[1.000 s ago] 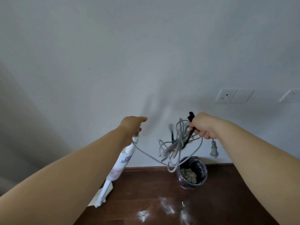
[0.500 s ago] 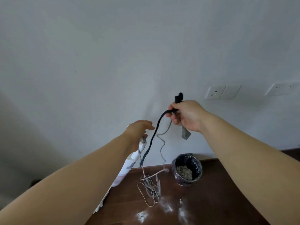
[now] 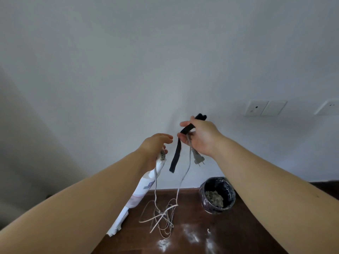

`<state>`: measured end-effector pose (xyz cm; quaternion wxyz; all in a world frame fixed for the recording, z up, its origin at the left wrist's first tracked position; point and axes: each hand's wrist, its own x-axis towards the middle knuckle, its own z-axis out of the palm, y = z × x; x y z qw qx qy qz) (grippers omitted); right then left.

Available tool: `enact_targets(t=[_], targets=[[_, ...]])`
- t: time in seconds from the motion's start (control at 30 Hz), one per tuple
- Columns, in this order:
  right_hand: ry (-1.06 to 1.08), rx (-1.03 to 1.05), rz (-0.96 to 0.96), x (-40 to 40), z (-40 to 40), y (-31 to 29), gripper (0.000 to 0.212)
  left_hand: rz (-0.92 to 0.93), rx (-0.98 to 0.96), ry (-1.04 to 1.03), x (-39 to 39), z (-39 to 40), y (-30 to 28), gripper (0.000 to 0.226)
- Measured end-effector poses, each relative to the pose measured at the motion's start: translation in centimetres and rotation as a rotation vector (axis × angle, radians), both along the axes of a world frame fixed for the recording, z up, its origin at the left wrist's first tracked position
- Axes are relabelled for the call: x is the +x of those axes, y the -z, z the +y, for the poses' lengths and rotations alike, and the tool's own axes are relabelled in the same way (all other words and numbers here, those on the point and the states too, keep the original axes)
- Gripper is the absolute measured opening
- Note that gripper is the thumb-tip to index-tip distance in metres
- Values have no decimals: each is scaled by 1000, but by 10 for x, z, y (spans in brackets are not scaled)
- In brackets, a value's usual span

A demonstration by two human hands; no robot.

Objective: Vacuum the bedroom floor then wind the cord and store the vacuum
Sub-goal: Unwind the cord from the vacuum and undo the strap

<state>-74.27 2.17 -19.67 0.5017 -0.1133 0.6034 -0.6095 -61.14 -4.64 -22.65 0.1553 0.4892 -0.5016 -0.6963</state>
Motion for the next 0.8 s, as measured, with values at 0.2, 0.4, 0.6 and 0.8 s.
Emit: enact_targets(t=[0.2,0.4,0.6,0.8], targets=[[-37,24,29,18,-12,11,38,6,67,43,7,2,1,33],[-131,-29,-168,33,-13,14,43,-26,-36,88,7,3,7,35],[113,216,308,22,-17,18,32,-30,5,11,11,-2,4,21],[263,117,205,-15,-6,14,23,-19,11,81,23,-6,5,29]])
